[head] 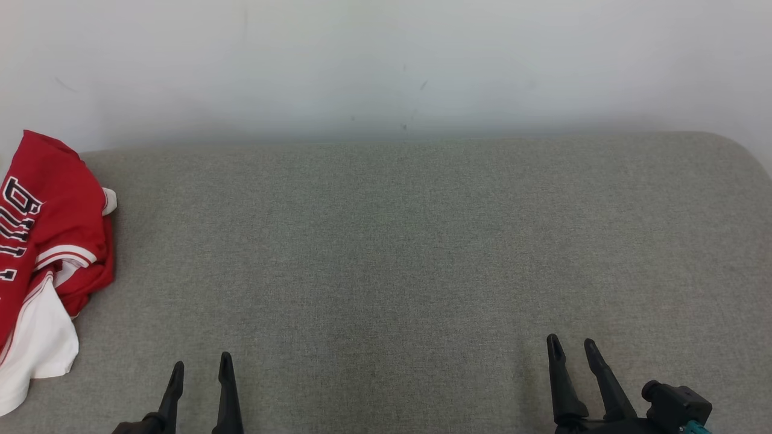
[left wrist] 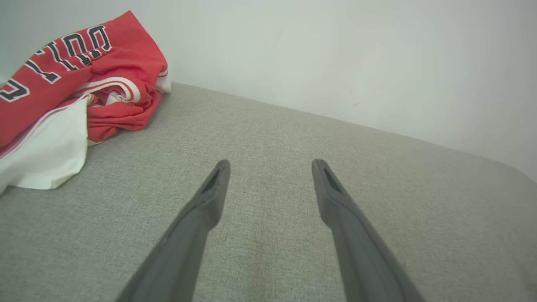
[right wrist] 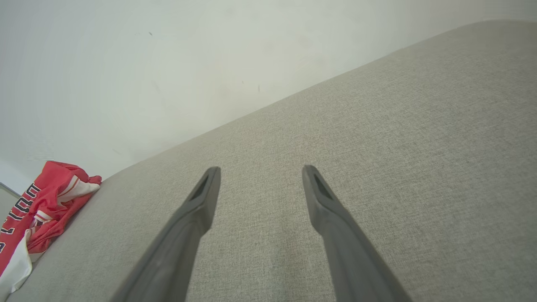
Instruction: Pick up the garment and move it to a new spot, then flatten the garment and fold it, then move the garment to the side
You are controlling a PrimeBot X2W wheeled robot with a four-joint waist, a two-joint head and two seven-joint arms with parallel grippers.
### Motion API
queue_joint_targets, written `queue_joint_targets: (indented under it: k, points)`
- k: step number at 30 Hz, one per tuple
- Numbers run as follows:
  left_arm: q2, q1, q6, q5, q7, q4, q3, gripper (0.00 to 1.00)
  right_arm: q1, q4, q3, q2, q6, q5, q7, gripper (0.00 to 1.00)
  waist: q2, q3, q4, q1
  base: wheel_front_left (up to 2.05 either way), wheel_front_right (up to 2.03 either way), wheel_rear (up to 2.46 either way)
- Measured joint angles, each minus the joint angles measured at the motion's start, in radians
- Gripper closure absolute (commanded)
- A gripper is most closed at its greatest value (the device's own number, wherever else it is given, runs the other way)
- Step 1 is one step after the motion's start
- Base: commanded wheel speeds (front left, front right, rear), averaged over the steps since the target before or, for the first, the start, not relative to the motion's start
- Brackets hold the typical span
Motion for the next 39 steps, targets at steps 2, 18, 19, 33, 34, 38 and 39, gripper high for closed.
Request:
queue_joint_targets:
  k: [2,18,19,33,34,38,39]
  points:
    - [0.000,0.001,0.003,0.023,-0.005,-0.001,-0.002,0.00,0.001,0.000,0.002,0.000,0.000,-0.017,-0.004,0.00,0.0000,0.000,0.000,0.0000,0.00,0.00,0.00]
    - [0.001,0.020,0.016,0.152,-0.040,-0.012,-0.005,0.00,0.014,-0.006,0.007,0.000,0.000,-0.143,-0.037,0.00,0.0000,0.002,0.005,0.0000,0.00,0.00,0.00]
    - [0.001,0.021,0.016,0.157,-0.042,-0.013,-0.005,0.00,0.015,-0.006,0.006,0.000,0.000,-0.150,-0.040,0.00,0.0000,0.003,0.005,0.0000,0.00,0.00,0.00]
    - [0.001,0.037,0.025,0.240,-0.066,-0.023,-0.011,0.00,0.024,-0.005,-0.006,0.000,0.000,-0.236,-0.064,0.00,0.0000,0.005,-0.003,0.0000,0.00,0.00,0.00]
    - [0.001,0.037,0.026,0.244,-0.068,-0.023,-0.011,0.00,0.025,-0.005,-0.006,0.000,0.000,-0.242,-0.067,0.00,0.0000,0.005,-0.004,0.0000,0.00,0.00,0.00]
    - [0.001,0.039,0.027,0.248,-0.069,-0.023,-0.010,0.00,0.026,-0.005,-0.012,0.000,0.000,-0.245,-0.067,0.00,0.0000,0.005,-0.007,0.0000,0.00,0.00,0.00]
    - [0.001,0.039,0.028,0.248,-0.069,-0.023,-0.010,0.00,0.026,-0.005,-0.013,0.000,0.000,-0.245,-0.069,0.00,0.0000,0.005,-0.008,-0.0001,0.00,0.00,0.00]
